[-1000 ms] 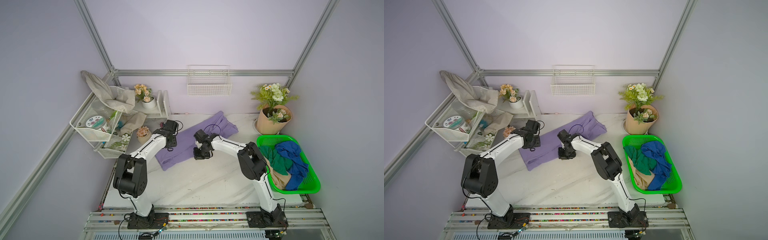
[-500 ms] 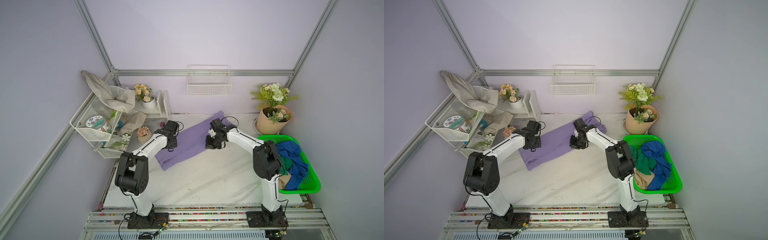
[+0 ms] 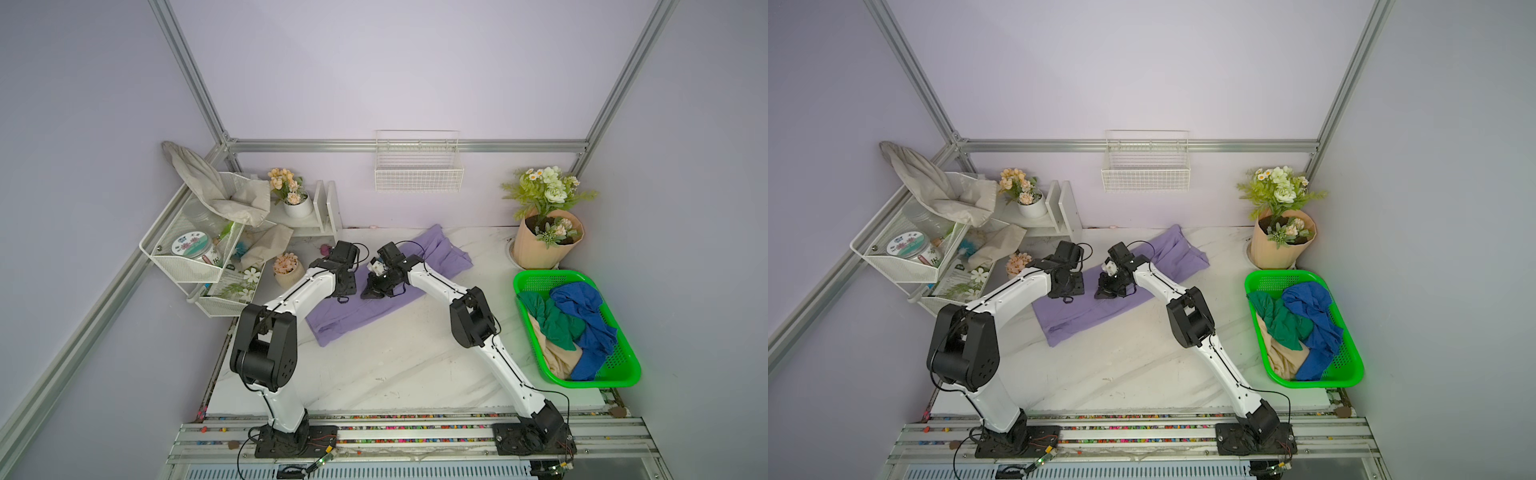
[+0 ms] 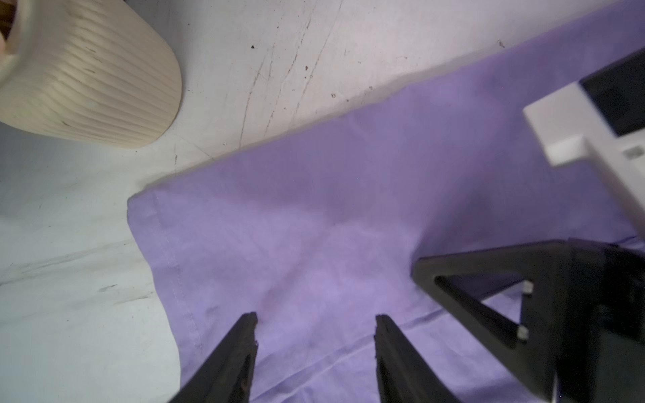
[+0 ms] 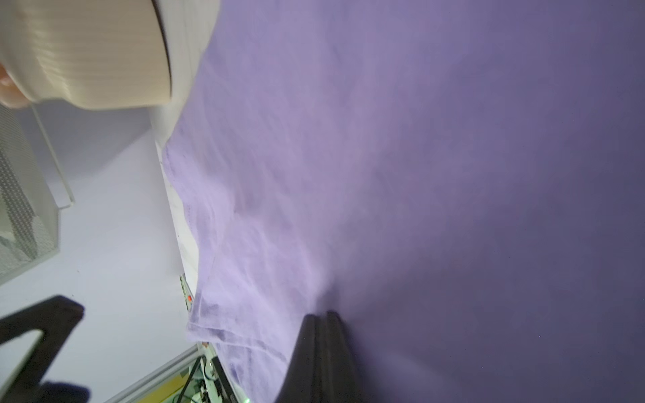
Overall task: Fold and stack t-shirts
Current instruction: Adjust the T-shirt at the center of the board.
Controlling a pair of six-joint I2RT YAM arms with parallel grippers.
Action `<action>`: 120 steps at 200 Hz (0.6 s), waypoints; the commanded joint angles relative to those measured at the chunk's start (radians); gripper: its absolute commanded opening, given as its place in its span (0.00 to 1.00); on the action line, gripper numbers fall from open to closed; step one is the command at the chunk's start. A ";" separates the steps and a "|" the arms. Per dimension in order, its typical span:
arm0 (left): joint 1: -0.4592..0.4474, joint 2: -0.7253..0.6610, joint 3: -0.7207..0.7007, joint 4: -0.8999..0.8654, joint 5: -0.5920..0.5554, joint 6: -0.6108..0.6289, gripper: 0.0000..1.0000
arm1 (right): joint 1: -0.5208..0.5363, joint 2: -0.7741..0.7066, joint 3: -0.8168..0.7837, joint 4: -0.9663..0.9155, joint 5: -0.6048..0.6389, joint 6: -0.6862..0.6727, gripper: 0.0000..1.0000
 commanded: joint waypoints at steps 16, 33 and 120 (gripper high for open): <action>-0.003 0.036 0.026 0.006 0.011 0.013 0.57 | 0.045 -0.173 -0.386 -0.111 0.188 -0.082 0.00; -0.002 0.051 0.035 0.005 0.023 0.008 0.57 | 0.024 -0.286 -0.598 -0.111 0.307 -0.079 0.00; -0.001 0.253 0.383 -0.195 0.106 -0.042 0.56 | -0.174 -0.811 -1.450 0.029 0.666 0.152 0.02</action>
